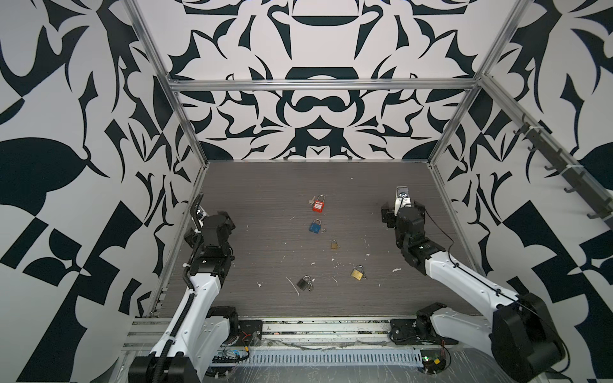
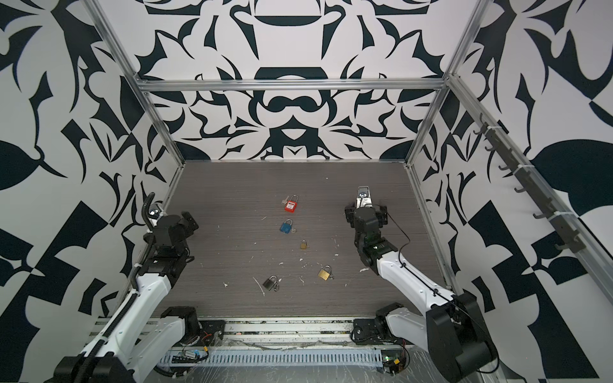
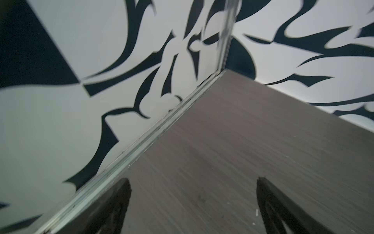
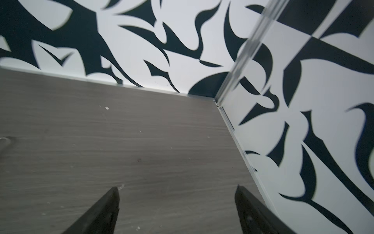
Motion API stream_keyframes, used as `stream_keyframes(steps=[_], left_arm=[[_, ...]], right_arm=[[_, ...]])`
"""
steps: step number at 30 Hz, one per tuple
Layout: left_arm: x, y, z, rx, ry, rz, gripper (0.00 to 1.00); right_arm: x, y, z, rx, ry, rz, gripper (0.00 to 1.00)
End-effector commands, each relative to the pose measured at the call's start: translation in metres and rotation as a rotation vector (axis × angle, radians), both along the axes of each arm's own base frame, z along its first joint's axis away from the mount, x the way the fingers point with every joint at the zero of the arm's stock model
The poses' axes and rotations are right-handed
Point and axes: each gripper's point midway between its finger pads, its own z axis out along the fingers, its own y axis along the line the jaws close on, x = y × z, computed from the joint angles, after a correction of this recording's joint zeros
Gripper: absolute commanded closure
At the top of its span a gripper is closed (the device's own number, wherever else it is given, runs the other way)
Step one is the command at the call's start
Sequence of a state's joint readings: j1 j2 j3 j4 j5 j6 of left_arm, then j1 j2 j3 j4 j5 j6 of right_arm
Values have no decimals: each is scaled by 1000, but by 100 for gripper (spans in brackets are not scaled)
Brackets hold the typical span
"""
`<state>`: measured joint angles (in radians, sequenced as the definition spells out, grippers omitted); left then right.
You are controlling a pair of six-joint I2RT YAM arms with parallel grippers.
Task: Lock with the key
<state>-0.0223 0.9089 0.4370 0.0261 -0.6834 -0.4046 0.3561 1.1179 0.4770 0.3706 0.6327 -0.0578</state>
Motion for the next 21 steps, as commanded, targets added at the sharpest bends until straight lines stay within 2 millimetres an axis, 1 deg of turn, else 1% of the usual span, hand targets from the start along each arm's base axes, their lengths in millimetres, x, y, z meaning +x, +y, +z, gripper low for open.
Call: stream_keyframes(steps=[1,4,6,8,11,14,17,19,21], left_arm=[[-5,8,-28,-93,-4,109,0],[2,8,-41,-60,72,97,0],[8,9,-43,-37,75,91,0],[15,6,-44,-29,55,54,0],[22,2,-42,-1,-27,4,0],[31,-2,-38,32,-91,-43,1],[48,-15,-33,65,-125,-151,1],[60,-28,-43,48,-126,-232,1],[73,-47,-45,70,-157,-359,1]], right_arm=[[-20,-28,2,33,-107,-149,9],[-29,-27,-20,72,-123,-123,10],[-29,-28,-29,77,-132,-122,11],[-25,-30,-35,79,-139,-130,10],[-17,-30,-45,106,-137,-122,10],[-9,-33,-48,92,-140,-140,10],[-7,-38,-47,81,-146,-158,9],[-7,-39,-47,89,-150,-155,8],[-5,-37,-48,97,-141,-134,8]])
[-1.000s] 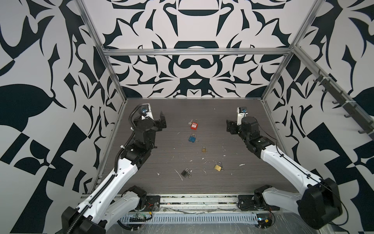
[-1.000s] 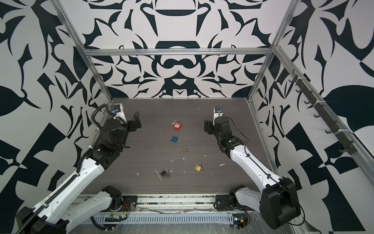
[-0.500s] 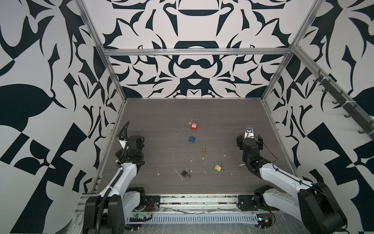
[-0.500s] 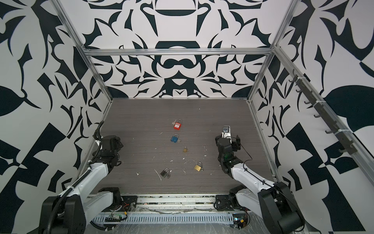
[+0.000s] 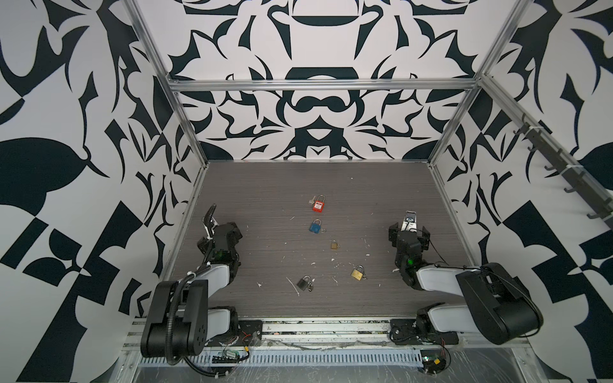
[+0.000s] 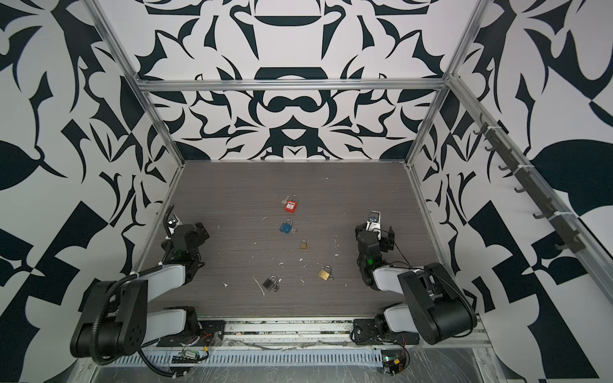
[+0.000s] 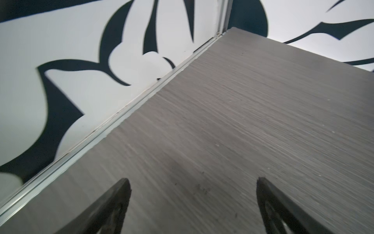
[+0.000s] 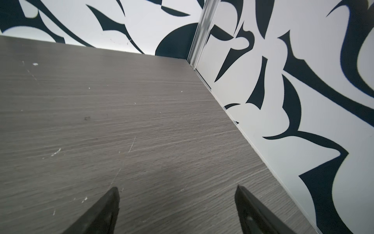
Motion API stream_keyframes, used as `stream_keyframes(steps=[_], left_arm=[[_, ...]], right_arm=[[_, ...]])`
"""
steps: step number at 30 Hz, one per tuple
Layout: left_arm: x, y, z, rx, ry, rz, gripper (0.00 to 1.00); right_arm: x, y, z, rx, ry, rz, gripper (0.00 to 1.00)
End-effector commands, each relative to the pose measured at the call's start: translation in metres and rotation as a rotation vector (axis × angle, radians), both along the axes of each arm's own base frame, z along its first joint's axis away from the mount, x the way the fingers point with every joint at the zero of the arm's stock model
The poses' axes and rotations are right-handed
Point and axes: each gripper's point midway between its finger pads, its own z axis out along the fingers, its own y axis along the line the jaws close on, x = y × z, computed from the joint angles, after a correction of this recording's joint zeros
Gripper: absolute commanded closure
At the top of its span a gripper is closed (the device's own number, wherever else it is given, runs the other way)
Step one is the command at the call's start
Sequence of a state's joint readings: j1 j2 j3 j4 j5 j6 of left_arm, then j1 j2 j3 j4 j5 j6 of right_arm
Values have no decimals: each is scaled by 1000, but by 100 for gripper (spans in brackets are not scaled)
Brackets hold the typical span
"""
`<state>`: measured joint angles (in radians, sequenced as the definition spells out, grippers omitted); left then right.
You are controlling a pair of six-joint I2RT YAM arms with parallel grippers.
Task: Lock with the key
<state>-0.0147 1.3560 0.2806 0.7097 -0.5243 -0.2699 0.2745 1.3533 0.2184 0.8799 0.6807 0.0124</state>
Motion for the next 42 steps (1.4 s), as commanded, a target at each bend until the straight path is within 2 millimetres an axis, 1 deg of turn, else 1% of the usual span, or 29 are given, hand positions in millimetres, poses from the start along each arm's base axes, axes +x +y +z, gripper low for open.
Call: stream_keyframes(steps=[1,2,4,6,7,8,9,10,11,12,13,14,15,17,22,32,42], left_arm=[[30,-38,25,58,-145,-253,1],[35,-52,23,66,-129,-325,1],[39,-76,16,88,-102,-442,1],[40,-88,9,105,-104,-509,1],[42,-90,10,110,-119,-522,1],[42,-94,9,112,-112,-549,1],[42,-102,7,102,-100,-593,1],[43,-107,6,104,-85,-629,1],[46,-107,4,108,-67,-633,1],[52,-102,1,95,-41,-612,1],[55,-96,-1,58,-19,-603,1],[54,-94,-2,12,-9,-609,1],[54,-94,-1,10,-16,-613,1],[56,-93,1,25,-40,-609,1],[53,-92,1,17,-37,-606,1],[54,-92,2,20,-45,-600,1],[57,-92,-2,15,-23,-607,1]], right_arm=[[14,6,24,37,-94,34,8],[16,10,22,38,-93,65,7],[21,18,12,27,-94,126,7],[28,23,-3,20,-89,168,6],[32,27,-3,-10,-107,195,1],[32,30,-2,-16,-101,212,0],[35,31,-6,21,-70,237,0],[39,32,-15,65,-8,272,0],[46,32,-19,89,36,290,0],[54,31,-24,128,77,303,0],[56,32,-21,161,64,334,0],[55,25,-22,194,54,319,0],[55,24,-23,191,59,317,0],[55,24,-23,191,61,316,0],[55,22,-23,191,60,309,0],[54,22,-24,190,63,307,0],[54,22,-24,190,64,306,0]])
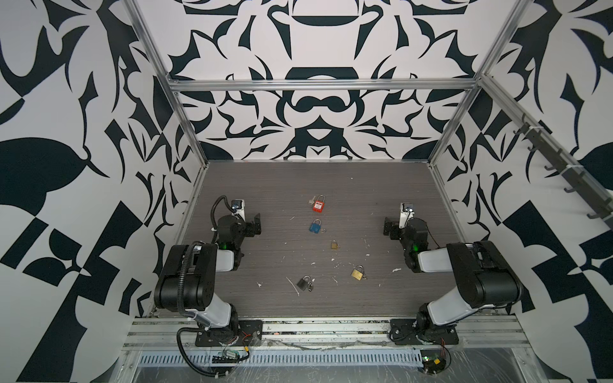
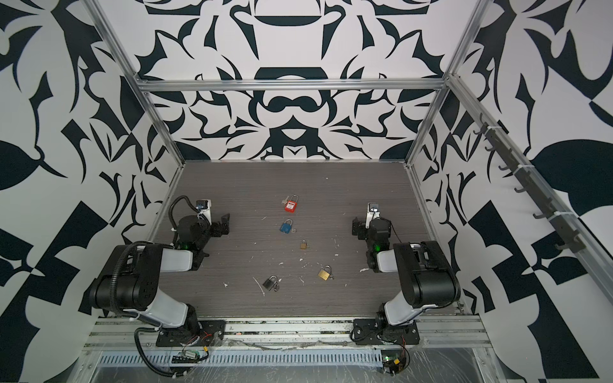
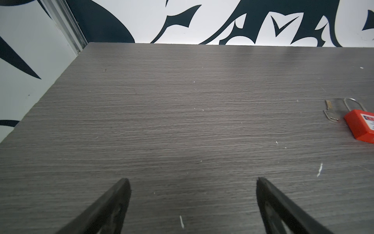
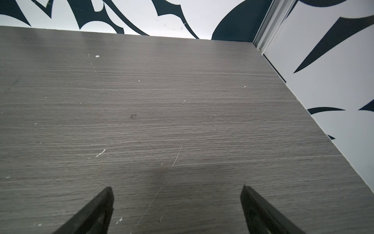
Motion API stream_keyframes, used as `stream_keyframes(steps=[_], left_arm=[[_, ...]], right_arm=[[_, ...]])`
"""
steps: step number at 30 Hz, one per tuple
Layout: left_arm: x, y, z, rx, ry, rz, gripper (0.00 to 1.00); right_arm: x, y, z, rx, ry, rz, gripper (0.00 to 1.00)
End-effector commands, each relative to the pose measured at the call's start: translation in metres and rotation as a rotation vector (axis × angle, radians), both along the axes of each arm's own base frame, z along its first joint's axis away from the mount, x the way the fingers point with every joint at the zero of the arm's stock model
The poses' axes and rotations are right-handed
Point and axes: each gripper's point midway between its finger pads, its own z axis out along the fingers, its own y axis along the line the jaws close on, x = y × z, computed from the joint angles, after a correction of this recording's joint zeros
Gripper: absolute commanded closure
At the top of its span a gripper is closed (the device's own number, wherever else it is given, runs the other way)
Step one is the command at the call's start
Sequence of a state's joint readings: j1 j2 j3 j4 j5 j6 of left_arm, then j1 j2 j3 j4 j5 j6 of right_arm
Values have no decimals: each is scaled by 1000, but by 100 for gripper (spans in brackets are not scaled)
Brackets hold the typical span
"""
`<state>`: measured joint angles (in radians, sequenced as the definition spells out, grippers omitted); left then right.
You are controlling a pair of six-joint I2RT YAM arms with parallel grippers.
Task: Lock with the key
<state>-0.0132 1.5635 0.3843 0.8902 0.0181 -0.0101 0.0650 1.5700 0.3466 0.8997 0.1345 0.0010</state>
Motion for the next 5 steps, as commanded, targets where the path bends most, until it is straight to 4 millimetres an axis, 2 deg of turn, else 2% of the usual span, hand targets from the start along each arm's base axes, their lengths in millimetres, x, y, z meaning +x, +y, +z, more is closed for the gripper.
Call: stream_keyframes(steps=[1,5], left_arm=[[2,-2,-2,-7,8,-13,1],[-2,-4,1,-13,-6,-24,1]], right_arm=[[4,2,12,16,-38,1,1],[4,1,12,14,-38,0,0]])
